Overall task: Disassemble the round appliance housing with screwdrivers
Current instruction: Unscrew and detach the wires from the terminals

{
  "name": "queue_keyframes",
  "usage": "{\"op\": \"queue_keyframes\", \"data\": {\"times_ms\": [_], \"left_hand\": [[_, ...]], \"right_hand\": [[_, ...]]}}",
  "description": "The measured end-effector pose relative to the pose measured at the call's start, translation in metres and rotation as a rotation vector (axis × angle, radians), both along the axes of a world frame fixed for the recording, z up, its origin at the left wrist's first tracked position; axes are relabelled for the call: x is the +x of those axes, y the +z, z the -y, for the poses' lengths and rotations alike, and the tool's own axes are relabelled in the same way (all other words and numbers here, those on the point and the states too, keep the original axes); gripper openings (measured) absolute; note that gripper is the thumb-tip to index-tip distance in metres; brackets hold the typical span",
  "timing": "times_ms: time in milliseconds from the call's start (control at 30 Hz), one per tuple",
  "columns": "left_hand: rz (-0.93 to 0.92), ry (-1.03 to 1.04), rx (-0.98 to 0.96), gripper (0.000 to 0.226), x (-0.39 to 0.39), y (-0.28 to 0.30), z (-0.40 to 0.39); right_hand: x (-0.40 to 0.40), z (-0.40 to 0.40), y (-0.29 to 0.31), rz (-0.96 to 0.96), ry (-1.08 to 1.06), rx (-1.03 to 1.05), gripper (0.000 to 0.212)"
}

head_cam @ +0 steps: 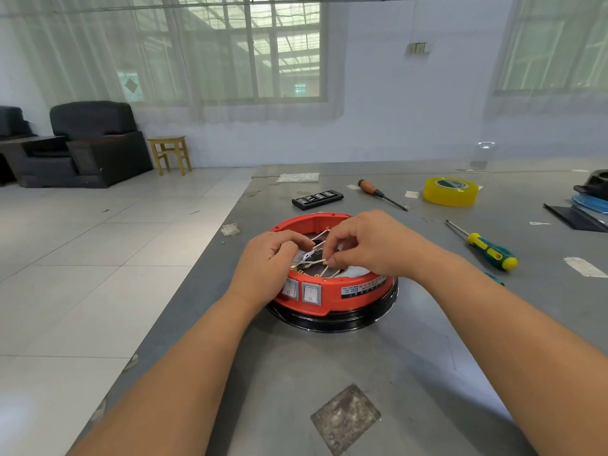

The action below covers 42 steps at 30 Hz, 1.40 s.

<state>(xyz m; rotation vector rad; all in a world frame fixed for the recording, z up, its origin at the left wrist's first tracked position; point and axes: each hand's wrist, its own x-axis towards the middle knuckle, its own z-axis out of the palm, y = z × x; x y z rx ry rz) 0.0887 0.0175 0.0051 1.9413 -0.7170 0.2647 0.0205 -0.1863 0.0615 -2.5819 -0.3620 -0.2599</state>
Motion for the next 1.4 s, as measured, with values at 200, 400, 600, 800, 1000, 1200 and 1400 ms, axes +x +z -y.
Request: {"op": "queue_keyframes", "data": {"times_ms": [200,400,600,800,1000,1200,1400], "left_hand": [[-0.048,-0.064,-0.021,0.042,0.0,0.008,-0.001],[0.1,-0.08,0.002,0.039,-0.004,0.016,0.001],[0.139,-0.151,0.084,0.023,-0.018,0.023,0.005],[0.128,-0.128,0.017,0.01,-0.024,0.027,0.017],[0.096,-0.181,0.021,0.018,-0.03,0.029,0.02],[0.166,-0.124,-0.021,0.003,-0.027,0.025,0.023],[0.296,0.035,0.002,0.014,-0.017,0.021,0.018]], "right_hand": [[-0.005,0.006,-0.002,0.188,-0.047,0.17,0.014],[-0.008,0.001,-0.005,0.436,-0.074,0.211,0.012],[-0.01,-0.002,-0.005,0.672,-0.114,0.238,0.011],[-0.007,-0.005,-0.009,0.765,-0.176,0.315,0.012],[-0.007,-0.009,-0.012,0.793,-0.179,0.309,0.009],[-0.005,-0.013,-0.014,0.777,-0.158,0.333,0.007],[-0.004,-0.009,-0.014,0.429,-0.156,0.644,0.033]]}}
